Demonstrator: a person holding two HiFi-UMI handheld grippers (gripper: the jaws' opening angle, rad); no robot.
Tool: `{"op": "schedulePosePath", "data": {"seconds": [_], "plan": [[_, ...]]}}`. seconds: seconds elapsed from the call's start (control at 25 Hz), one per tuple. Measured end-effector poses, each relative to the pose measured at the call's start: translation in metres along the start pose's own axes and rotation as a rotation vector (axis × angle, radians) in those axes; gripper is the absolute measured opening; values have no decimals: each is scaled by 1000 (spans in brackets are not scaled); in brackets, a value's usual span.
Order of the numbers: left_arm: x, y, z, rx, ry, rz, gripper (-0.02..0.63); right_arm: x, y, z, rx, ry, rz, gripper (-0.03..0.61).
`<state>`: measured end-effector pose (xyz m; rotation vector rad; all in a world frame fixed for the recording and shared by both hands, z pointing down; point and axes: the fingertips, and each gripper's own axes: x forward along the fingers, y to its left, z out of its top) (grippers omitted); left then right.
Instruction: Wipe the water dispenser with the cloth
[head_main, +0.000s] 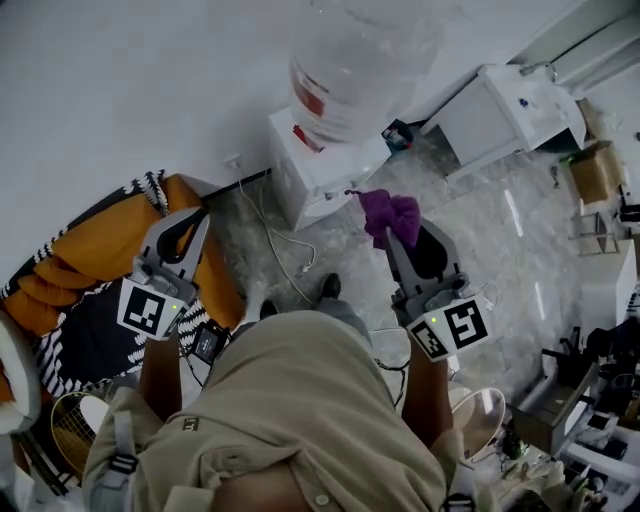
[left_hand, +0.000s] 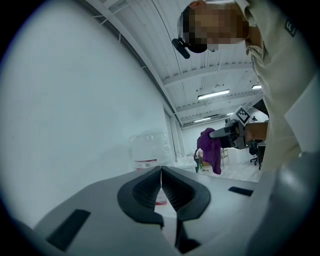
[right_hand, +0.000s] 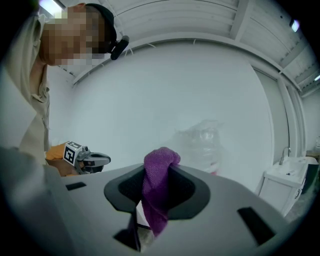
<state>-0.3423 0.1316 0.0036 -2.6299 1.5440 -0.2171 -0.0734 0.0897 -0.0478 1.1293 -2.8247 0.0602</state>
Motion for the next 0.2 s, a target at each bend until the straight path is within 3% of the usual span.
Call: {"op": "schedulePosePath", "data": {"seconds": [0.08, 0.2], "plan": [[0, 3, 4, -4, -36, 0, 20, 1, 3, -3, 5, 2, -7, 115], [-6, 8, -4, -10, -20, -4, 20, 5, 9, -7, 14, 3, -10, 115]]}}
